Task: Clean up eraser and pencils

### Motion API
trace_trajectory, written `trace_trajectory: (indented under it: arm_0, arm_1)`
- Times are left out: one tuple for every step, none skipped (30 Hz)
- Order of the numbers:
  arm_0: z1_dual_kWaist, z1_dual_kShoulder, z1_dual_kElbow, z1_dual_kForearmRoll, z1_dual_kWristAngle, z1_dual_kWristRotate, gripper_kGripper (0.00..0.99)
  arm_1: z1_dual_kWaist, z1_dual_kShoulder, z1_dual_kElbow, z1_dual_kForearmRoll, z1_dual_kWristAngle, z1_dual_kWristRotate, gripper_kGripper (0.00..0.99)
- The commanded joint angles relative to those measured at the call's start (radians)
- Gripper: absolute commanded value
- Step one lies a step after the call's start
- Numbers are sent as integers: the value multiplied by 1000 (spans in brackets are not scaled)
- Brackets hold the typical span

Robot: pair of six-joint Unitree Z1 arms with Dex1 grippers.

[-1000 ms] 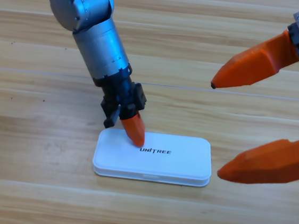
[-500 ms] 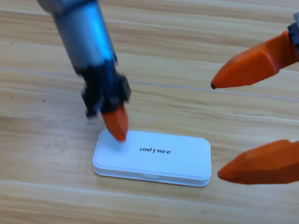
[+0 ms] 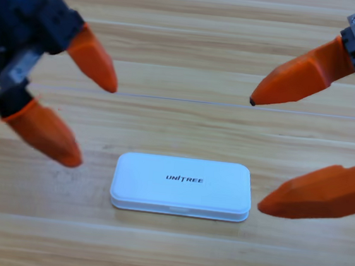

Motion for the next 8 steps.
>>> trace_trajectory:
  arm_0:
    - [-29,-17,67,-38,0,-21,990]
    - [-29,-19,68,-38,0,-25,990]
    - [-29,-19,71,-40,0,-28,990]
    - [-29,-20,73,-43,-1,-29,990]
    - [-29,-22,73,-44,-1,-29,990]
    - [-27,-22,71,-44,-1,-29,990]
    - [-29,-22,71,-44,0,-28,990]
    - [-27,-20,71,-49,0,-26,990]
  arm_1:
    - [-2,0,38,-36,11,5,985]
    - [-2,0,38,-36,9,5,985]
    - [-2,0,38,-36,11,5,985]
    - [-2,-2,38,-36,11,5,985]
    - [-2,0,38,-36,9,5,985]
    - [-2,0,38,-36,11,5,985]
    - [-2,0,39,-36,9,5,985]
    - [-2,0,38,-36,11,5,985]
